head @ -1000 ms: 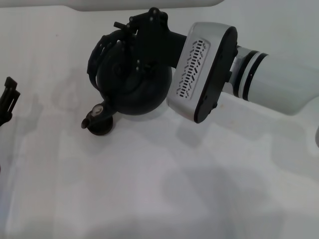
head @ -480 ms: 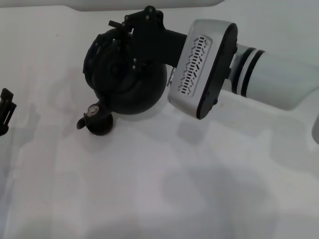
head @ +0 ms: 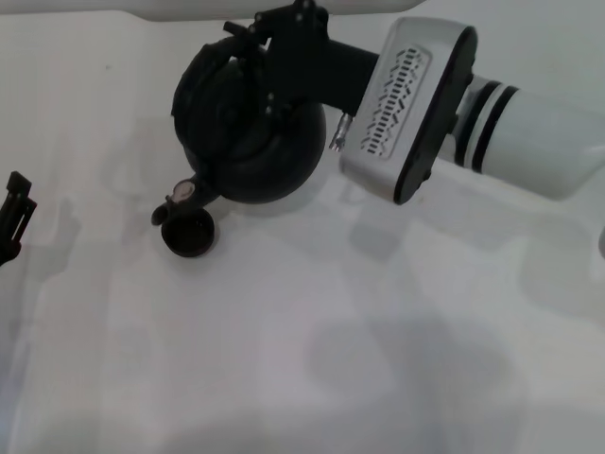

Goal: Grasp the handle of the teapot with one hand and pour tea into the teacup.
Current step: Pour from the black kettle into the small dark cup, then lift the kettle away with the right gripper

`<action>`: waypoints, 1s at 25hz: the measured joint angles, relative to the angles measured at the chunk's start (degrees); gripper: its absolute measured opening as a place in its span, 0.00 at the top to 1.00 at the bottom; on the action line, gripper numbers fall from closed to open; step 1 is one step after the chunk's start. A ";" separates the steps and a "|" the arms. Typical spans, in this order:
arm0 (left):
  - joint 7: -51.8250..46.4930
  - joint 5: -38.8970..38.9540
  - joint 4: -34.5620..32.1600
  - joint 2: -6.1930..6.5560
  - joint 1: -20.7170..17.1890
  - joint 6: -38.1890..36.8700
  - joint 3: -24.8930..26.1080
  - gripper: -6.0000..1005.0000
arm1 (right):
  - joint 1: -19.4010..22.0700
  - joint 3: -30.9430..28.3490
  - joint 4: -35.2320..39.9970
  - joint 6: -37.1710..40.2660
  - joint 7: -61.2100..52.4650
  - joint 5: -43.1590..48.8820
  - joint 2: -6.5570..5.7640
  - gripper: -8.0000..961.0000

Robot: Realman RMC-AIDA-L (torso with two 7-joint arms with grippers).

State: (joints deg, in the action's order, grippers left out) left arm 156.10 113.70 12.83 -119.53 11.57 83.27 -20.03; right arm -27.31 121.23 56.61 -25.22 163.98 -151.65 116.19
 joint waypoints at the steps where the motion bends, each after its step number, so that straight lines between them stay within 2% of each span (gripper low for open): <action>1: 0.00 -0.04 0.00 0.00 -0.05 0.02 0.00 0.13 | -0.06 -0.32 -0.37 -0.39 0.10 -0.15 0.00 0.87; 15: 0.00 -0.98 0.05 0.00 -0.07 0.06 0.00 0.13 | -0.46 0.00 -4.70 -6.85 7.25 -5.27 0.00 0.87; 25: 0.00 -1.05 0.17 0.00 0.08 0.05 0.00 0.13 | -2.38 -0.23 -6.74 -5.70 7.32 -7.48 0.00 0.88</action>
State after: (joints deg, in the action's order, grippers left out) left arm 156.09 112.66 13.00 -119.53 11.65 83.32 -20.04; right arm -29.69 121.00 49.87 -30.92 171.30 -159.14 116.19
